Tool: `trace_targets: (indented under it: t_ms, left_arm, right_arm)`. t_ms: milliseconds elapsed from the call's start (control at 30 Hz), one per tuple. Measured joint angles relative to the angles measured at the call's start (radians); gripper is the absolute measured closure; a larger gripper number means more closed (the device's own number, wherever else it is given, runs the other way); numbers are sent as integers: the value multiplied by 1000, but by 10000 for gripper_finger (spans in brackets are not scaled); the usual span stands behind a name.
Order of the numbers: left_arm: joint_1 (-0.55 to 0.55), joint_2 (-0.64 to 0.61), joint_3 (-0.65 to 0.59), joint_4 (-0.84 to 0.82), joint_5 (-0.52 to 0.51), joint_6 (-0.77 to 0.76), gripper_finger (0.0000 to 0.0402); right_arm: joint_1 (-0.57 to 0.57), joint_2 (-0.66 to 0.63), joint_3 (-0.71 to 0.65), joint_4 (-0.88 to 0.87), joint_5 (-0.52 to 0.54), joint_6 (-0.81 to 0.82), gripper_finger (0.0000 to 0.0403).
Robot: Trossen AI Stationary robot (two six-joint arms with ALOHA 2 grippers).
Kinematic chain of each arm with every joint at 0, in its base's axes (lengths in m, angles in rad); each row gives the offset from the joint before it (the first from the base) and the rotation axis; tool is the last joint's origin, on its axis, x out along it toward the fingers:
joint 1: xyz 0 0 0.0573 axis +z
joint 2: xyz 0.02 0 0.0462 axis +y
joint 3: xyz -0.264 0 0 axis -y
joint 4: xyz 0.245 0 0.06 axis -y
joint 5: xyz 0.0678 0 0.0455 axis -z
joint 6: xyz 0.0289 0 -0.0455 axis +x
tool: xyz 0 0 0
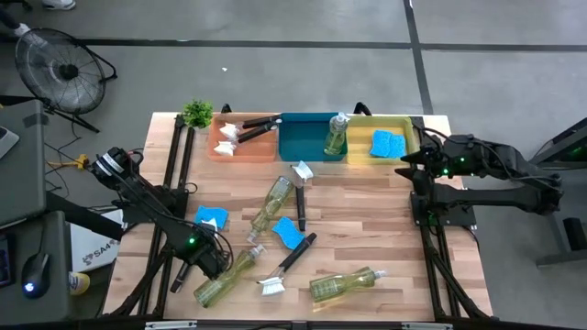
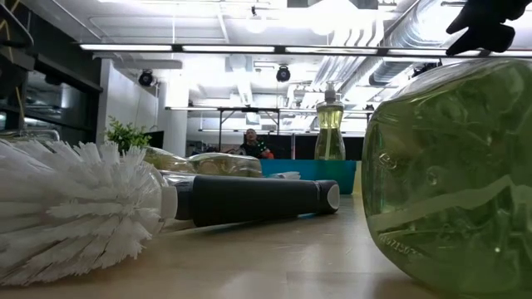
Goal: Pick & Place Kitchen Sink Supplies
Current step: Put the cleaning brush into the orange bin
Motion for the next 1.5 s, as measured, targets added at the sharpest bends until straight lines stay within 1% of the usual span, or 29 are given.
trace_targets:
  t_ms: [267,467,700,900,1000,1200,1300,1367,1500]
  left_arm:
    - [0,0,1,58,28,29,129]
    - [0,0,22,49,39,36,129]
    - [0,0,78,-89,23,51,129]
    - [1,-14,81,-158,17,81,129]
    - [1,-47,49,-176,20,74,129]
    - [1,-136,-40,-142,17,49,129]
    - [1,-159,-76,-112,15,50,129]
    - [1,-159,-117,-53,14,50,129]
    - [1,-159,-211,128,12,50,129]
  right_arm:
    - [0,0,0,15,0,0,155]
    - [0,0,0,15,0,5,155]
    - [0,1,0,15,18,11,155]
    - [0,1,0,15,24,26,155]
    - [0,3,0,18,28,26,155]
    - [0,20,0,35,28,26,155]
    - [0,31,0,43,29,26,155]
    - [0,40,0,52,35,24,155]
    - [0,56,0,64,35,21,155]
